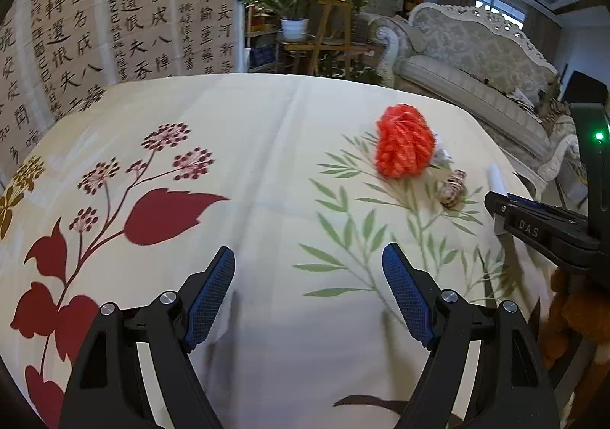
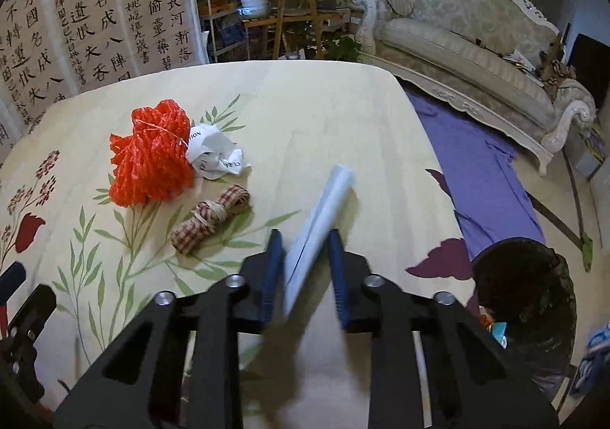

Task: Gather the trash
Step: 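Grasp the white tube with the right tool while the left tool grasps the twine bundle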

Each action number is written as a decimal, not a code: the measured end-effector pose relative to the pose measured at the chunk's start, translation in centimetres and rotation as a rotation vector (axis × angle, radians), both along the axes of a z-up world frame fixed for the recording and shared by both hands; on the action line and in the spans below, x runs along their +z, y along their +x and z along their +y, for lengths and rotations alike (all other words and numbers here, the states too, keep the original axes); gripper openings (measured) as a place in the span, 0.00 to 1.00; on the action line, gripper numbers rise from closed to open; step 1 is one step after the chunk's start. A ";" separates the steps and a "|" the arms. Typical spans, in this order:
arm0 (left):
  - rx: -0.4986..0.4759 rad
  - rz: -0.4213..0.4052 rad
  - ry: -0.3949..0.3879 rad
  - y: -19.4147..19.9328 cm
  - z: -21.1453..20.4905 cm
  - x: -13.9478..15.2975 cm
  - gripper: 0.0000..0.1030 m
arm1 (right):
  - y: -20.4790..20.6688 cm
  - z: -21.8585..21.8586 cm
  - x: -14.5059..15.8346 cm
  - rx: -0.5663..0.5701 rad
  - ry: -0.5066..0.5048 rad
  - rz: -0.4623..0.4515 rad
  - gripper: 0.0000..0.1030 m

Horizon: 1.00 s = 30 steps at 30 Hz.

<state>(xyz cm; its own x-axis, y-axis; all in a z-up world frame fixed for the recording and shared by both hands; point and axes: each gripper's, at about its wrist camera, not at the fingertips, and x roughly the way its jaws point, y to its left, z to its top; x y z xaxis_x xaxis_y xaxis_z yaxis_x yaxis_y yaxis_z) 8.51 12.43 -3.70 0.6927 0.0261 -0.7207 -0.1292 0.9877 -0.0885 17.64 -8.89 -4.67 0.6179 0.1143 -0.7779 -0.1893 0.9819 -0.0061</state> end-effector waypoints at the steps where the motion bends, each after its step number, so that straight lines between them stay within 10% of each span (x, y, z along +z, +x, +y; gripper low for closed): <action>1: -0.011 0.000 0.002 0.1 -0.3 0.0 0.75 | 0.0 -0.3 0.0 0.001 0.003 0.001 0.09; 21: -0.206 0.006 0.023 5.1 -7.7 0.1 0.75 | 0.5 -4.2 0.1 -0.014 0.083 0.008 0.08; 30: -0.233 0.059 0.015 7.3 -9.0 -0.7 0.54 | 0.8 -4.5 0.0 -0.017 0.075 0.007 0.08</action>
<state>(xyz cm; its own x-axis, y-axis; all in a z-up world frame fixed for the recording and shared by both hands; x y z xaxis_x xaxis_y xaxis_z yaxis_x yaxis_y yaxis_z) 15.80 3.40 -4.36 0.6377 -0.1184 -0.7611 0.0975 0.9926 -0.0728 18.42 -13.38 -4.67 0.6147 0.1622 -0.7719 -0.1727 0.9826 0.0690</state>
